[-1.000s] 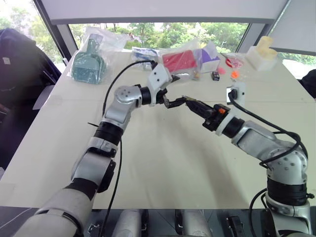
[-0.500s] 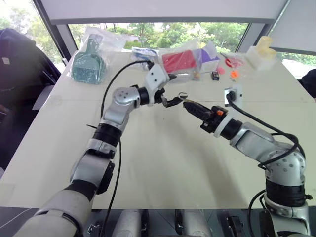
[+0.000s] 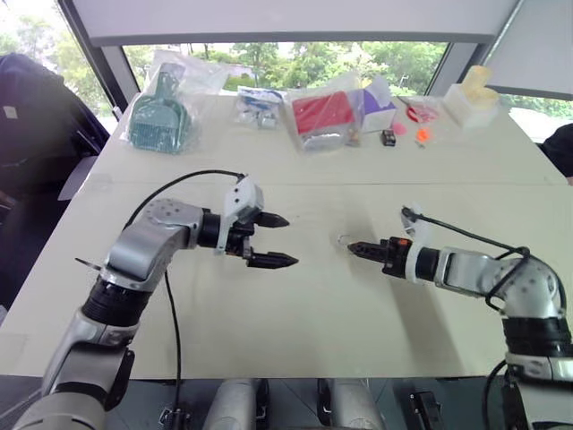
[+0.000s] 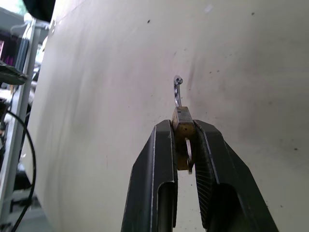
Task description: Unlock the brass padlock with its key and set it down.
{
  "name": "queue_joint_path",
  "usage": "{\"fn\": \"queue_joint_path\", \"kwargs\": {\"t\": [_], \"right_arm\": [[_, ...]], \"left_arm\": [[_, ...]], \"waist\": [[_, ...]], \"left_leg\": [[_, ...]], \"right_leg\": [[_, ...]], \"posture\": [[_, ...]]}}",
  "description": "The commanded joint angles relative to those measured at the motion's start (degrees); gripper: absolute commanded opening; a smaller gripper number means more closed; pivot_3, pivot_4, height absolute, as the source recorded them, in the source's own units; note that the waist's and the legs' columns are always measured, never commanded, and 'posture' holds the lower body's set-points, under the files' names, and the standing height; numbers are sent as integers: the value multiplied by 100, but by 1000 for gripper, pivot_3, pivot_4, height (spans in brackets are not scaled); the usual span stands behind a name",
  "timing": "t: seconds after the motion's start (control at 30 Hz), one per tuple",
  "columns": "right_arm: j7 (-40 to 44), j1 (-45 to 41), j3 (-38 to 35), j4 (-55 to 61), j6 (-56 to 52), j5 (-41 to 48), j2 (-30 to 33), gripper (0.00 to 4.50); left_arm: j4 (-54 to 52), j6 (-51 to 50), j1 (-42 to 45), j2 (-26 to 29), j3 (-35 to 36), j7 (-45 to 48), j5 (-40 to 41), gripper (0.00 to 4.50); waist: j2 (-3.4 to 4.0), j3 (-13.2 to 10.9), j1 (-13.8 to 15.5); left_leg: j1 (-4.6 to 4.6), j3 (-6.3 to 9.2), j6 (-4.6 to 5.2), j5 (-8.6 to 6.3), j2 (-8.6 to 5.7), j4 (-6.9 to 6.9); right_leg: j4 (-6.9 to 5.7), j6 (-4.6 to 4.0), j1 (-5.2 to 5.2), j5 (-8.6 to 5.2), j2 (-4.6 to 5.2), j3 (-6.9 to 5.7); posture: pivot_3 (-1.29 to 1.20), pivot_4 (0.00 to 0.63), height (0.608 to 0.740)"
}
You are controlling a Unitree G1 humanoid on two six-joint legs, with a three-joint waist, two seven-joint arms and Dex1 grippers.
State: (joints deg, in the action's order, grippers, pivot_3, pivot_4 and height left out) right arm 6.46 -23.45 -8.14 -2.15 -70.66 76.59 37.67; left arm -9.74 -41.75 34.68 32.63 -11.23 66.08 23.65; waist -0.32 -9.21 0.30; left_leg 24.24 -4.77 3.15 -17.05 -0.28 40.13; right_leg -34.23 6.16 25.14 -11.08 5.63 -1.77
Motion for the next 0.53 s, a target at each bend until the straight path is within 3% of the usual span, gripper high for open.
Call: {"fn": "queue_joint_path", "kwargs": {"t": [0.03,0.23,0.37,0.53], "right_arm": [[613,-220,208,-194,-75,-646,223,1424],[1397,-229,353,-22,48,-1492,635,4395],[2150,271,530,716,844,-2570,1669,4461],[2763,1415,-260,1435,1914,-3329,2352,4461]], "left_arm": [[-274,-215,-61,-40,131,-264,193,4500],[-297,-306,-93,-95,172,-490,309,4500],[-231,-280,-130,-11,178,-494,330,4500],[3,-315,-131,-81,302,-680,354,4500]], "waist": [[0,0,4],[-1,0,45],[0,0,76],[-1,0,45]], "left_leg": [[1,0,0,0,0,-1],[4,-1,0,0,-1,1],[3,3,1,0,-8,3],[9,-1,4,-2,-10,3]], "right_leg": [[0,0,0,0,-1,-1],[1,3,-2,1,-3,-2],[4,2,-6,0,0,-2],[12,5,-3,1,1,-2]], "posture": [[0,150,740],[0,150,740],[0,150,740],[0,150,740]]}}
